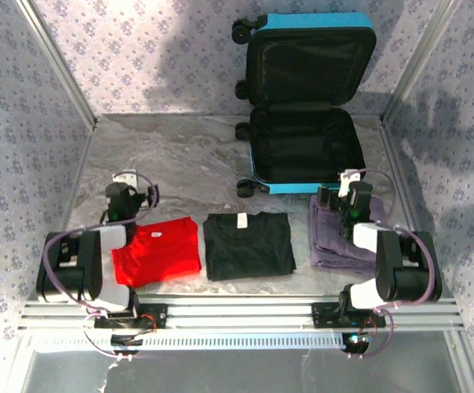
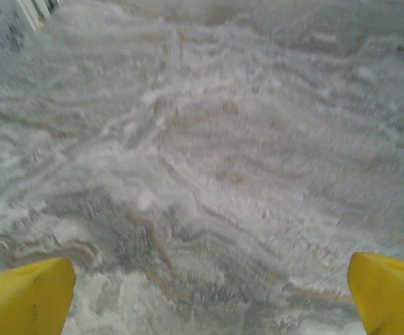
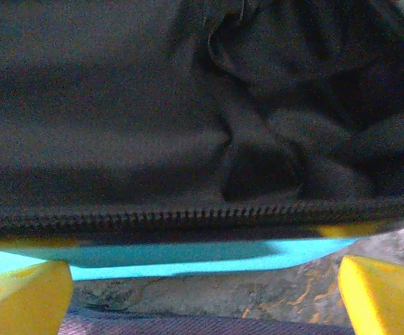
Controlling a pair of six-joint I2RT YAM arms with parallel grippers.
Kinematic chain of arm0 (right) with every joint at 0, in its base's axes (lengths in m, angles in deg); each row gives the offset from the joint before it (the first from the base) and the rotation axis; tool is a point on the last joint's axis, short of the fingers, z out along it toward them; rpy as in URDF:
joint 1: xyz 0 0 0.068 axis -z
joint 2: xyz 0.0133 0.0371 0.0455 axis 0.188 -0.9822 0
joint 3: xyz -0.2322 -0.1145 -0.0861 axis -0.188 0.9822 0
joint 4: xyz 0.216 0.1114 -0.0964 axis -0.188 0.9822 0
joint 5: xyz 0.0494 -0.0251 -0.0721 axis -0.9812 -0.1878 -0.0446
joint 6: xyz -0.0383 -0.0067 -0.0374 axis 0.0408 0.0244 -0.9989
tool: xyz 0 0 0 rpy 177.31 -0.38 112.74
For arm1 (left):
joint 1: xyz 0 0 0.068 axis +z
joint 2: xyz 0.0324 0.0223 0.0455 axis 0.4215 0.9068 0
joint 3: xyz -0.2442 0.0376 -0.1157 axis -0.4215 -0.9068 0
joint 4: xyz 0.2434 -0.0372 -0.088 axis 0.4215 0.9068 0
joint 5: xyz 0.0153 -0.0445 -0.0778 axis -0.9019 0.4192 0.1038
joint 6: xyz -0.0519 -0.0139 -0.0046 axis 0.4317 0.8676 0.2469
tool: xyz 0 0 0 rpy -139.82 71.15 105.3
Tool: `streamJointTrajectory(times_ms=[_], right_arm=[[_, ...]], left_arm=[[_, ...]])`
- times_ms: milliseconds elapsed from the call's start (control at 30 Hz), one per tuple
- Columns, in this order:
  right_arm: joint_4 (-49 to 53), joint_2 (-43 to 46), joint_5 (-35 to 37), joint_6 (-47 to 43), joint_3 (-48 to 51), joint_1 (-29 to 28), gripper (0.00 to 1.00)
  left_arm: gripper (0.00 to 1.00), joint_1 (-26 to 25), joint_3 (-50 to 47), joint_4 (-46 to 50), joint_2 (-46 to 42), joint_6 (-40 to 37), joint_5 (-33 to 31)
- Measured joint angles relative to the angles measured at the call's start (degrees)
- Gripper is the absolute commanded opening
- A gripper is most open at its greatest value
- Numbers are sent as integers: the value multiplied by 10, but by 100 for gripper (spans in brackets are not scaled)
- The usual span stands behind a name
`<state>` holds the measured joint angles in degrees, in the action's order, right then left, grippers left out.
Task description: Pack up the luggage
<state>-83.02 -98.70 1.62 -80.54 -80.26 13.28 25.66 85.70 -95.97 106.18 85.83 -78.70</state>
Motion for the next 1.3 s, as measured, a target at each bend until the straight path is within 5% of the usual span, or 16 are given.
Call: streamJointTrajectory(times_ms=[333, 467, 667, 967, 1300], right_arm=[[289, 250, 58, 70, -125, -33, 95], [421, 239, 64, 134, -219, -42, 88], [558, 158, 57, 213, -308, -43, 78], [626, 137, 33, 264, -310, -47, 79], [666, 184, -54, 266, -225, 33, 79]], left_arm=[[100, -53, 226, 235, -135, 132, -6], [100, -127, 319, 334, -133, 153, -22], [100, -238, 336, 401, -125, 155, -26], [100, -316, 389, 452, -7, 154, -42], [100, -409, 479, 494, 77, 159, 0]])
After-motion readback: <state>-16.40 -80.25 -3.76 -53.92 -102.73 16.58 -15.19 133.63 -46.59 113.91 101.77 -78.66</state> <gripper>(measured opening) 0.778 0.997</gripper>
